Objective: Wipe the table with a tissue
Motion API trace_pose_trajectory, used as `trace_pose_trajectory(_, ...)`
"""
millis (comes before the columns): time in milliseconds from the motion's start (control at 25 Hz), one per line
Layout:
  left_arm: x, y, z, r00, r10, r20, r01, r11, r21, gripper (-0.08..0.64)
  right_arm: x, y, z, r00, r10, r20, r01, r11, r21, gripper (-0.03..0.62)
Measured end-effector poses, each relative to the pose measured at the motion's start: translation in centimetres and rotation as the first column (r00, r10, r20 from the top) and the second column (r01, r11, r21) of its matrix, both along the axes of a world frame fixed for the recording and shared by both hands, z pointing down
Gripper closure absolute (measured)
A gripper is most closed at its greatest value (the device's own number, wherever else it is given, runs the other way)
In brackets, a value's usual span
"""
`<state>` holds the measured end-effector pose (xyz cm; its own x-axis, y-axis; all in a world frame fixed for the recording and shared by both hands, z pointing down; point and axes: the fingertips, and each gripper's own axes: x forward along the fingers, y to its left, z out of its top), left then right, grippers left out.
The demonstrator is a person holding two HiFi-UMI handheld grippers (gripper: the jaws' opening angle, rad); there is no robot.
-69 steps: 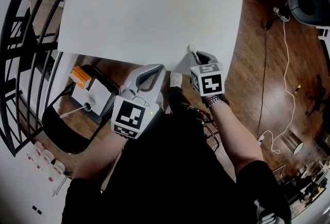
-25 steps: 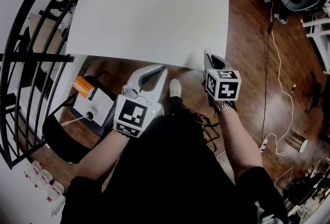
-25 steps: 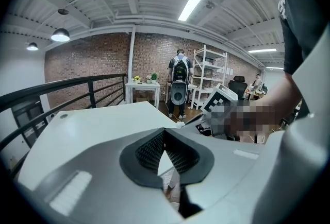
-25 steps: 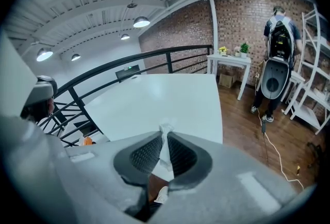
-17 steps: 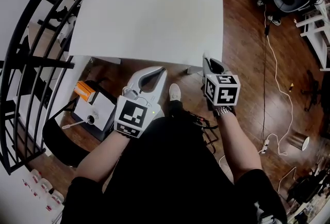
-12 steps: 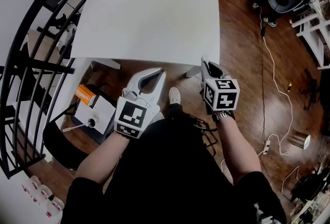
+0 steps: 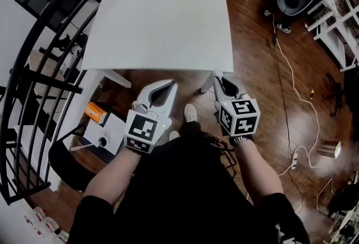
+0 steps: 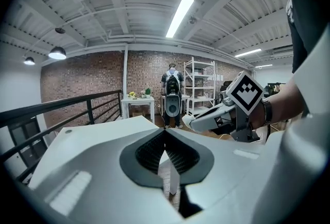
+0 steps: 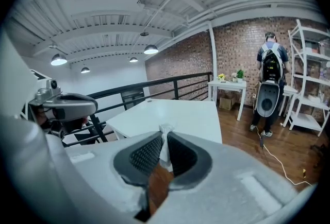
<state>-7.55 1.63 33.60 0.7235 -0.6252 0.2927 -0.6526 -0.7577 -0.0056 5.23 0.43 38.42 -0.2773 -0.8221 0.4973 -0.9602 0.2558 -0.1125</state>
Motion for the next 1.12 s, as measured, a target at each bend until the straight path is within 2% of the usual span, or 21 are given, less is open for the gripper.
trace_pose_trajectory(360,-0.3,2.8,-1.8,0.999,0.027,-0.021,-0.027,0.999,0.03,0.548,-1.9,4.3,-3.9,0.999,-0.016,0.033,0.013,0.996,0.088,0.575)
trace_pose_trajectory(640,-0.7,3.0,-4.1,0.999,0.018,-0.047,-0.016,0.999,0.041,0.548,-3.3,5.4,-6.6,0.998,-0.049,0.038,0.043,0.988,0.147,0.575)
trace_pose_trajectory(960,-0.2,3.7,-4.2,0.998,0.004,-0.068,-0.001,0.999,0.041,0.548,-4.0,6.3,-9.0,0.991,-0.12,0.058,0.102,0.962,0.253,0.575)
trace_pose_trajectory(1120,0.5,3.7,-4.1,0.997,-0.012,-0.07,0.014,0.999,0.034,0.548,-3.4,6.5,-9.3,0.988,-0.137,0.065,0.115,0.956,0.269,0.575)
